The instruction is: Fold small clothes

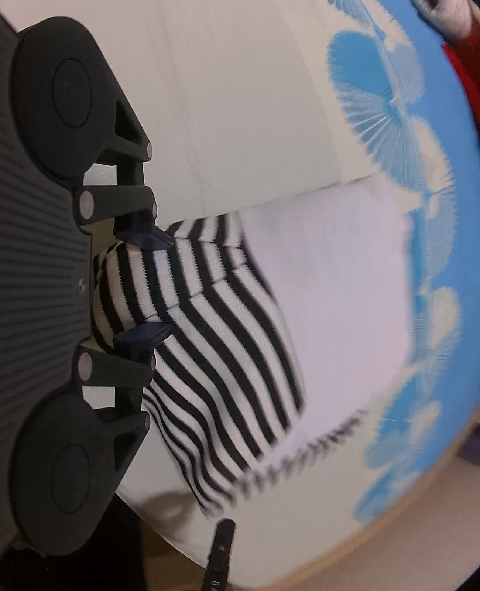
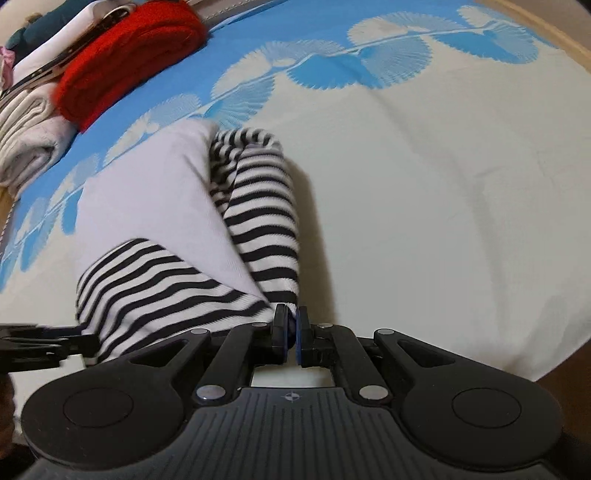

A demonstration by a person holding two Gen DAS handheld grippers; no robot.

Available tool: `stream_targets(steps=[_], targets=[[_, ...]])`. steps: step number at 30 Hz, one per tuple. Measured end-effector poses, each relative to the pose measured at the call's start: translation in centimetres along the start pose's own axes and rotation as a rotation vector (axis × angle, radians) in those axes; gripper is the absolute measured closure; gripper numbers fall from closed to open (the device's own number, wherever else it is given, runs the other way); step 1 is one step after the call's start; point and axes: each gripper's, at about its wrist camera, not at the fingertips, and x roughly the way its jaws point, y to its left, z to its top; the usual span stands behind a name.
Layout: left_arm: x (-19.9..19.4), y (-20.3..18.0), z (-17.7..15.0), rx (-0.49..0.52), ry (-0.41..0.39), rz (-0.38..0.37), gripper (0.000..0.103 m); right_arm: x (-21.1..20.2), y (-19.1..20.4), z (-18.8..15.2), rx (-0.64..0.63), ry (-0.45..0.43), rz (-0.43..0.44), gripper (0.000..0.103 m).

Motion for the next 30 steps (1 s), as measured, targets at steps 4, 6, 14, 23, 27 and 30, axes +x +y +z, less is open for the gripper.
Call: stream_targets(steps=[4,6,14,23,27,30], targets=[[-2.6,2.3,0.3,-0.098,-0.125,-0.015,0.053,-3.9,0.4,2.3,-0.028,-0.192,0.074,0.074],[-3.2,3.1,1.1,-0.149,-0.156,0.022,0.053,-4.1,1.0,3.9,-0.065,-0.218,0.165,0.065],[-4.8,4.9,3.0,-0.280,-0.234,0.210,0.053,3.8,2.6,8.6,-0.033,-0.124,0.263,0.064],[-4.5,5.2,3.6,-0.277,-0.230,0.221,0.053,12.6,3.8,12.0,0.183,-0.025,0.332,0.057],[-3.8,5.2,3.9,-0.281,-0.231,0.226,0.053,15.7,3.9,12.7,0.260,0.029,0.386,0.056],[-3.6,5.2,4.1,-0.283,-0.231,0.231,0.053,16.8,4.3,12.9,0.270,0.048,0.409,0.069]])
